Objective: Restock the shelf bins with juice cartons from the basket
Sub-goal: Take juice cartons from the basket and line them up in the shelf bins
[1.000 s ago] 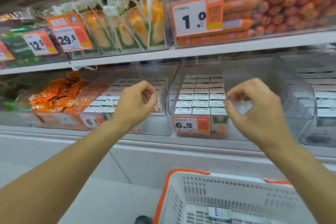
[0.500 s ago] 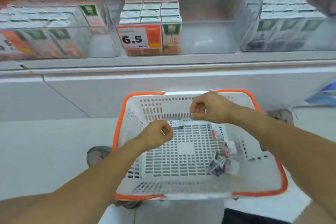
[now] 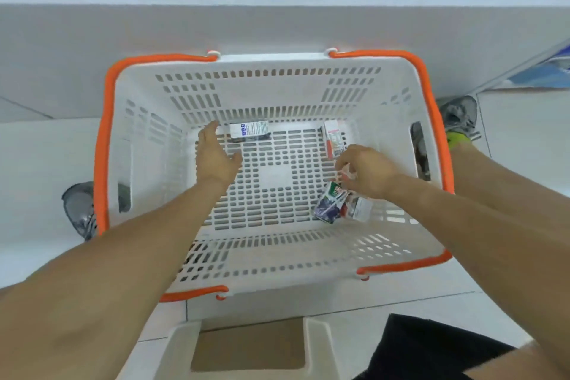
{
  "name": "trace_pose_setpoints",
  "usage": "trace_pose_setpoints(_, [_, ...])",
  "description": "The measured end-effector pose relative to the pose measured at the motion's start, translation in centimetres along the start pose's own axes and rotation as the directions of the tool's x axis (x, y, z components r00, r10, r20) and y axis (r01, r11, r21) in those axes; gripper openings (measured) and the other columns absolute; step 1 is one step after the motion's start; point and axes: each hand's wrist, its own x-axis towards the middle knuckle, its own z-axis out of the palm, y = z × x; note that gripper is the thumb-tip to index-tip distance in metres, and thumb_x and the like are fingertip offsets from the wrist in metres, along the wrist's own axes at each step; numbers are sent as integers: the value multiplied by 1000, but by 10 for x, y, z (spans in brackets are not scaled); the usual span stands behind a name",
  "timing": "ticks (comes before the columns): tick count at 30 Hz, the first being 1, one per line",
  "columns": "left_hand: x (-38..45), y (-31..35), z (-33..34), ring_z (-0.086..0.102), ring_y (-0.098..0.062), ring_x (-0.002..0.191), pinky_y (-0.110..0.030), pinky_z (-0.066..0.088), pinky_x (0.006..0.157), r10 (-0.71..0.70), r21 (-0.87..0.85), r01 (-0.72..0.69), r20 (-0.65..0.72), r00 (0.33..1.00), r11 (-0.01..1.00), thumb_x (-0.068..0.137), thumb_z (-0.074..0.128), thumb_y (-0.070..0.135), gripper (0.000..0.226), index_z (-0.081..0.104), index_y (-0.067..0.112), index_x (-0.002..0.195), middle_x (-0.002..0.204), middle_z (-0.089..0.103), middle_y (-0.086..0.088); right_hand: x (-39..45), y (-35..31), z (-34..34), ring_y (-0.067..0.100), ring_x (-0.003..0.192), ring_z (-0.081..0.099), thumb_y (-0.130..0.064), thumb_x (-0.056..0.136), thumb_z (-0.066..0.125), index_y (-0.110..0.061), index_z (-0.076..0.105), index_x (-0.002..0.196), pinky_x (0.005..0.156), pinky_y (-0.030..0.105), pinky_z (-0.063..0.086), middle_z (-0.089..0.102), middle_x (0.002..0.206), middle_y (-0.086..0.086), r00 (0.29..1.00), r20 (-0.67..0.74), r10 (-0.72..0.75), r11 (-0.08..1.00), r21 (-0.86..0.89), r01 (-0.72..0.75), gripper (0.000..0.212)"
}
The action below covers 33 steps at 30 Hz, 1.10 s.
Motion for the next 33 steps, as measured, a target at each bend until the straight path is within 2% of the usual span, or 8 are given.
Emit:
trace_pose_setpoints(3, [16, -1, 11, 52, -18, 113, -36, 48, 99, 16, -97, -12, 45, 999, 995, 83, 74, 8, 71, 38, 13, 144, 133, 48, -9, 5, 5, -2, 23, 119, 46, -36, 83, 74, -24, 59, 125, 95, 38, 47, 48, 129, 3, 998, -54, 28, 989, -141, -35, 47])
trace_pose_setpoints(7, [25, -2, 19, 63, -25, 100, -28, 50, 87, 5, -61, -6, -24, 1000, 998, 82, 75, 6, 44, 57, 10, 122, 120, 52, -15, -1, 10, 1, 28, 113, 54, -43, 82, 73, -22, 51, 134, 97, 37, 45, 54, 126, 8, 987, 79, 141, 975, -184, -124, 60])
trace_pose_setpoints(12, [15, -1, 8, 61, -16, 86, -16, 49, 64, 44, -28, -43, 67, 997, 999, 75, 83, 13, 34, 57, 6, 96, 106, 63, -3, -3, 2, 2, 27, 102, 61, -33, 77, 79, -23, 58, 126, 84, 32, 48, 63, 119, 8, 972, 75, 225, 974, -39, -222, 55])
trace_pose_setpoints(18, [-6, 24, -34, 62, -18, 66, -31, 52, 61, -77, -122, 114, 275, 958, 986, 73, 84, 8, 32, 59, 7, 94, 87, 68, -10, -15, -16, -34, 22, 93, 62, -27, 71, 85, -25, 65, 118, 78, 31, 51, 62, 127, 5, 948, 4, 317, 920, 240, -309, 50])
trace_pose_setpoints(23, [-23, 77, -96, 70, -31, 95, -44, 54, 89, -53, -253, 225, 545, 837, 941, 76, 83, 8, 43, 62, 5, 113, 106, 72, -17, -44, -60, -102, 36, 90, 71, -2, 81, 76, -19, 66, 114, 73, 40, 63, 54, 121, 13, 984, 133, 119, 790, 588, -175, 39])
trace_pose_setpoints(25, [-33, 109, -126, 70, -31, 100, -42, 55, 86, 29, -293, 182, 594, 804, 939, 79, 79, 11, 42, 61, 2, 115, 106, 73, -18, -59, -81, -135, 37, 91, 70, -1, 83, 73, -24, 65, 117, 74, 39, 62, 54, 111, 11, 995, 93, 18, 785, 615, -72, 42])
trace_pose_setpoints(28, [-55, 158, -175, 62, -15, 79, -26, 42, 63, 155, -290, 20, 566, 810, 957, 75, 79, 33, 39, 70, 9, 104, 95, 74, -6, -81, -113, -181, 24, 77, 66, -6, 87, 65, -32, 69, 110, 68, 32, 57, 55, 110, 2, 995, -86, -59, 792, 603, 99, 35])
trace_pose_setpoints(33, [-88, 230, -239, 65, -15, 82, -29, 48, 79, 286, -397, -104, 433, 855, 912, 79, 67, 43, 36, 77, 12, 93, 97, 72, -13, -104, -147, -230, 18, 67, 55, -2, 89, 52, -14, 72, 91, 58, 32, 42, 63, 78, 5, 951, -275, -142, 577, 757, 305, 23])
